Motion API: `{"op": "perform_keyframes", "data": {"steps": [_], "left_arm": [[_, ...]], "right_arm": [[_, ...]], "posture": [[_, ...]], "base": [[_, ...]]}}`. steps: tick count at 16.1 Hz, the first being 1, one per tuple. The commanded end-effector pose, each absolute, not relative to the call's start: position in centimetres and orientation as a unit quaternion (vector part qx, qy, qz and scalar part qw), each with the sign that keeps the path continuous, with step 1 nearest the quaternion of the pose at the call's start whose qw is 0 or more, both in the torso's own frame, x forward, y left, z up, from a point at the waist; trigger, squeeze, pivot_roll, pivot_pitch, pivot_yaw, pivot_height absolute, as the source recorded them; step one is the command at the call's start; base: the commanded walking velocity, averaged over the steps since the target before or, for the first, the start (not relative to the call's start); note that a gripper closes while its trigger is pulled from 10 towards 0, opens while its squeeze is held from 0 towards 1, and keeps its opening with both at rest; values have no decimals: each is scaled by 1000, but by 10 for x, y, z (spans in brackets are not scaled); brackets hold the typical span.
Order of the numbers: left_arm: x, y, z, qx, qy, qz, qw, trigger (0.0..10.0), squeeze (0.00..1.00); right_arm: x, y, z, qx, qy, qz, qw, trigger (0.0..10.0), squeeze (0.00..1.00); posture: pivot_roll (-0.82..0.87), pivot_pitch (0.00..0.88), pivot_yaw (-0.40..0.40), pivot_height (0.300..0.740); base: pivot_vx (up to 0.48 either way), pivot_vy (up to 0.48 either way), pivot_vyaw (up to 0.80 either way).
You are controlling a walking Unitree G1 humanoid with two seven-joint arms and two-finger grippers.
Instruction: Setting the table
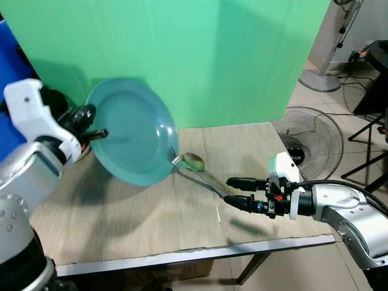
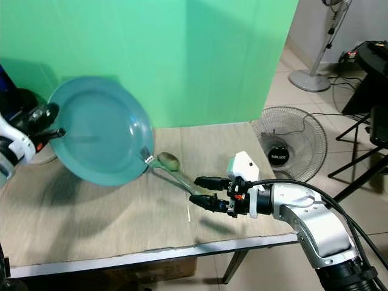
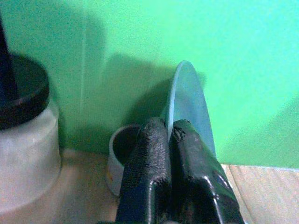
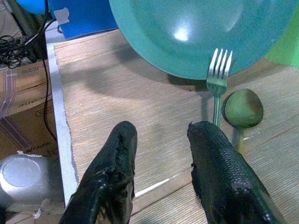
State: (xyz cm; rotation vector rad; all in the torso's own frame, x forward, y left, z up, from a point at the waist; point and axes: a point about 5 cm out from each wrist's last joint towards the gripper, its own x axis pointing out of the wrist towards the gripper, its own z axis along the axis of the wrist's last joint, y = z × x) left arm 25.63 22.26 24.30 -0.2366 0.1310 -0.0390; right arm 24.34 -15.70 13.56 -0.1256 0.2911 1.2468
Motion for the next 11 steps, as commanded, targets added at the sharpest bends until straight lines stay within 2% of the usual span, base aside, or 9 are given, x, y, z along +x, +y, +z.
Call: {"op": "perform_keyframes", "data": {"steps": [1, 8, 11], "left_arm": [[257, 219, 253, -102, 47, -33, 993, 0, 0], [259, 221, 280, -37, 18, -50, 998, 0, 0], [259, 215, 290, -54, -17, -66, 996, 0, 0]], "right_arm": [[246, -160, 139, -70, 130, 574, 806, 10000, 0], [249, -168, 140, -78, 130, 561, 814, 10000, 0], [255, -166, 142, -47, 118, 523, 843, 10000, 0]], "posture": [[5, 0, 62, 740], [7, 0, 63, 740], [10, 0, 56, 740]], "base": [[0, 0, 0], [0, 0, 0], [0, 0, 0]]}}
